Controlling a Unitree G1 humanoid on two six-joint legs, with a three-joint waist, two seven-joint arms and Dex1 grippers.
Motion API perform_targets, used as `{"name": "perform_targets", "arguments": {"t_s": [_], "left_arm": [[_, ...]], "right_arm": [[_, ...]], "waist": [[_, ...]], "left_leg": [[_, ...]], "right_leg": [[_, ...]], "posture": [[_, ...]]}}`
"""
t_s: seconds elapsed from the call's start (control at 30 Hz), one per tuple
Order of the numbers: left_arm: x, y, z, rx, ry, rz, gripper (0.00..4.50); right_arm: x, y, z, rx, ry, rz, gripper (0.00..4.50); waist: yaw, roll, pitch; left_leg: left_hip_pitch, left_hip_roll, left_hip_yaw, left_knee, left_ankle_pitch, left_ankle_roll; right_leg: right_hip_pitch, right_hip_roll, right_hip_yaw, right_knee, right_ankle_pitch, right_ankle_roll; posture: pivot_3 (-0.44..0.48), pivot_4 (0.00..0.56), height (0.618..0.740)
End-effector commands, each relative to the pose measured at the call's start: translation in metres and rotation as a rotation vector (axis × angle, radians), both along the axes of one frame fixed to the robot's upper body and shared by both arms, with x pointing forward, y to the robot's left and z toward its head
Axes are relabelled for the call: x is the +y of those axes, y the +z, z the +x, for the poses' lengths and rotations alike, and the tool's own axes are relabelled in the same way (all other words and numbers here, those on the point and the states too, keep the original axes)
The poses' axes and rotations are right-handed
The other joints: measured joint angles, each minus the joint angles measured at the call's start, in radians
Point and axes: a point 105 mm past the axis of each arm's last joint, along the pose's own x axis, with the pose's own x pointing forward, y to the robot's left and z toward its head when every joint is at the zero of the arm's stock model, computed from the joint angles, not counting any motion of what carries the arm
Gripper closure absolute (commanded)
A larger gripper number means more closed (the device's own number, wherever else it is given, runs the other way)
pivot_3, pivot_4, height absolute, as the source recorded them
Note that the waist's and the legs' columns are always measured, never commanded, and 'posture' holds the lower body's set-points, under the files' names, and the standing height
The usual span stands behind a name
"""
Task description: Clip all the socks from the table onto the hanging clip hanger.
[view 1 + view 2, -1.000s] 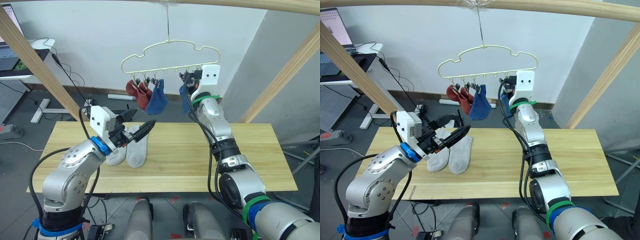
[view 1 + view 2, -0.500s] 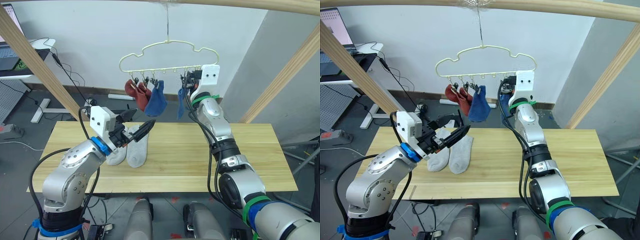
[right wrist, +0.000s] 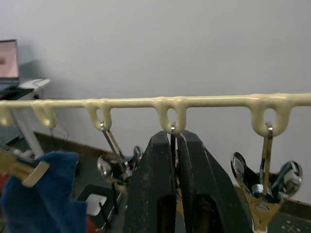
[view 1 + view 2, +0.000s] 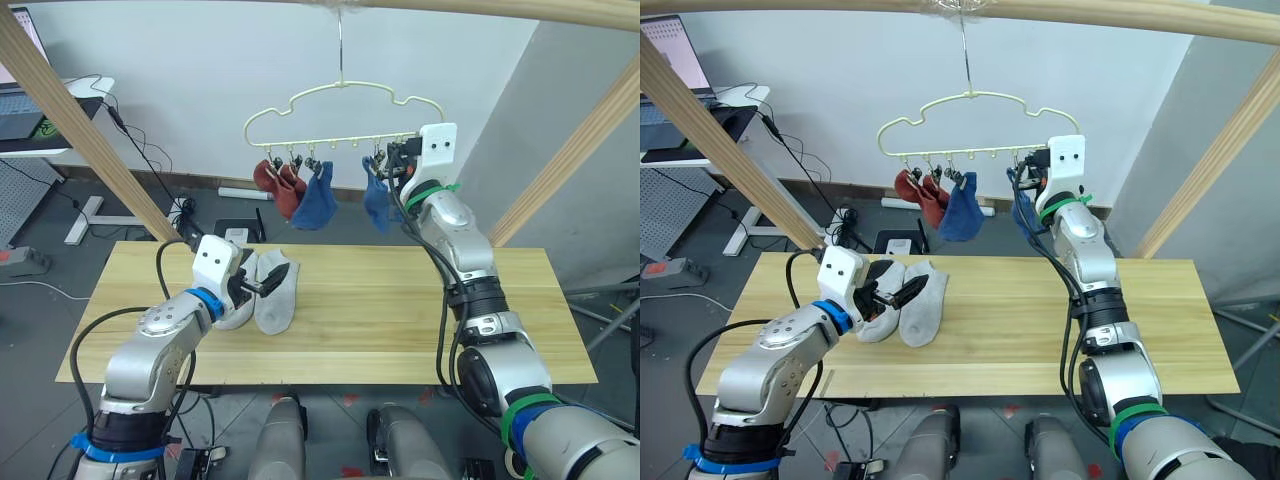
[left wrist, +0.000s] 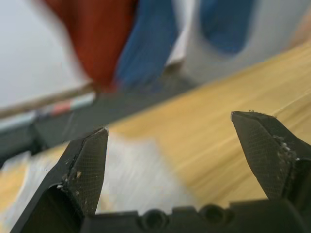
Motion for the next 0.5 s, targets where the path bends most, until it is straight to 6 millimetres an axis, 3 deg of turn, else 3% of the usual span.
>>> {"name": "perform_targets", "arguments": {"t_s": [0.03, 0.17, 0.37, 0.5], "left_arm": [[0.007, -0.006, 0.019, -0.028, 0.052, 0.073, 0.00], [0.017, -0.016, 0.038, -0.009, 0.107, 0.074, 0.00], [-0.021, -0.034, 0.052, 0.035, -0.050, 0.069, 0.00], [-0.026, -0.050, 0.060, 0.094, -0.033, 0.124, 0.00]], "right_arm": [[0.002, 0.006, -0.009, 0.003, 0.052, -0.012, 4.47], [-0.002, 0.004, -0.014, 0.024, 0.043, -0.014, 4.47], [-0.003, 0.000, -0.020, 0.051, 0.033, -0.008, 4.47], [-0.002, 0.000, -0.023, 0.057, 0.033, -0.009, 4.47]], "waist": [[0.002, 0.000, 0.000], [0.003, 0.000, 0.001], [0.003, 0.000, 0.002], [-0.004, 0.000, 0.002]], "left_leg": [[0.000, 0.000, 0.000, 0.000, 0.000, 0.000], [0.000, 0.000, 0.000, 0.000, 0.000, 0.000], [-0.001, -0.001, 0.000, 0.000, 0.000, 0.000], [-0.001, -0.001, 0.000, 0.000, 0.000, 0.000]], "right_leg": [[0.000, 0.000, 0.000, 0.000, 0.000, 0.000], [0.000, 0.000, 0.000, 0.000, 0.000, 0.000], [0.000, -0.001, 0.000, 0.000, 0.000, 0.000], [0.000, 0.000, 0.000, 0.000, 0.000, 0.000]], "posture": [[0.076, 0.265, 0.740], [0.058, 0.273, 0.740], [0.038, 0.281, 0.740], [0.020, 0.282, 0.740]]}}
